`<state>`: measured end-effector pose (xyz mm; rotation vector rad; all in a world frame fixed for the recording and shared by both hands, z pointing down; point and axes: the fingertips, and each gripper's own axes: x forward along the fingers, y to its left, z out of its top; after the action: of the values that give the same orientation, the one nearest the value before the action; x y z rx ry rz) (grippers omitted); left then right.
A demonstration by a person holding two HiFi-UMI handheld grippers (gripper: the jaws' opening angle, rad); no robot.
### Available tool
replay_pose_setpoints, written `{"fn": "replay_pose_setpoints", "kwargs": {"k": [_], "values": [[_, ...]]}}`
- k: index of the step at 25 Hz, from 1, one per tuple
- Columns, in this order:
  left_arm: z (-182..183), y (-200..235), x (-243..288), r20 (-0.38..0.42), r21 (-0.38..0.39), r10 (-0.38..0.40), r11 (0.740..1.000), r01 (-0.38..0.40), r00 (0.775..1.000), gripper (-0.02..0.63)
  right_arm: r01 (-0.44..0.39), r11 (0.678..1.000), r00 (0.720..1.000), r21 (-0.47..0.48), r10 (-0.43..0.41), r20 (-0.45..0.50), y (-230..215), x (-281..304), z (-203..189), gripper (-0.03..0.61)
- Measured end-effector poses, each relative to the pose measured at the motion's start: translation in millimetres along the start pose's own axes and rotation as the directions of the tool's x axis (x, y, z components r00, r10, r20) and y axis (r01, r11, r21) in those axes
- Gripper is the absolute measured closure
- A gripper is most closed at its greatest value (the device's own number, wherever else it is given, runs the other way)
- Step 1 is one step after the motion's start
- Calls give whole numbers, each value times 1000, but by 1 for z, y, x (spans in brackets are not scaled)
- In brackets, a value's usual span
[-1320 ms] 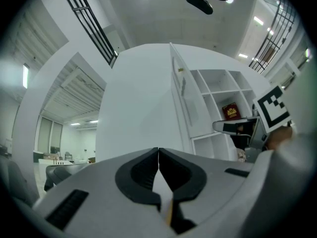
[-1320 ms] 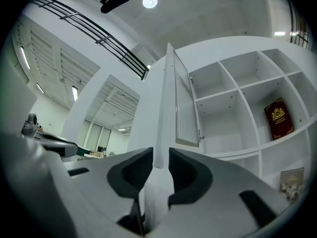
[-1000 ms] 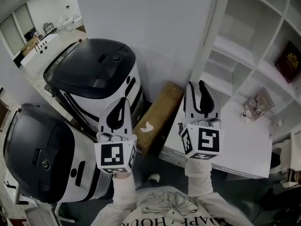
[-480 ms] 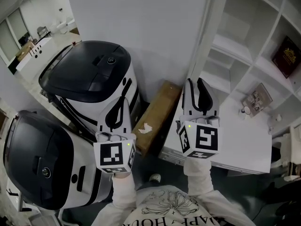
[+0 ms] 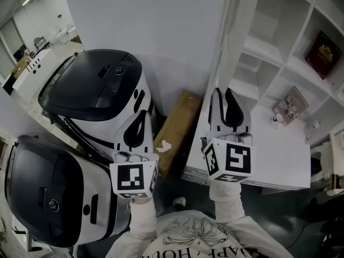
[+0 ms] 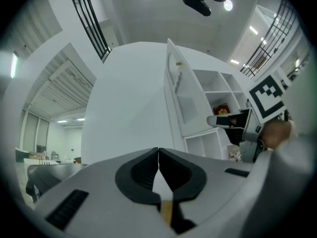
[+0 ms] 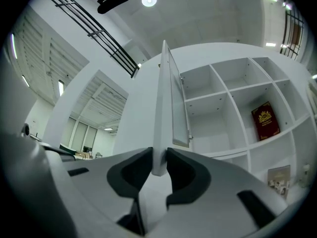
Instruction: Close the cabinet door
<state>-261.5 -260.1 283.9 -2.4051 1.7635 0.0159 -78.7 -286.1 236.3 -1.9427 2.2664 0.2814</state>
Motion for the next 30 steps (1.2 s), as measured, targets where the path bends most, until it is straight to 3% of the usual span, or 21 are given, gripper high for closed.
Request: {"fn": "replay_pose_setpoints", "kwargs": {"k": [21, 30], "values": [[-11, -84, 33, -13, -45, -216, 976, 215, 976, 609, 127, 991, 991, -47, -129, -26, -75, -30, 0, 512], [-8, -125, 55, -17, -48, -250, 967, 249, 968, 609, 127, 991, 992, -32, -128, -24, -115, -36, -1, 512]]}}
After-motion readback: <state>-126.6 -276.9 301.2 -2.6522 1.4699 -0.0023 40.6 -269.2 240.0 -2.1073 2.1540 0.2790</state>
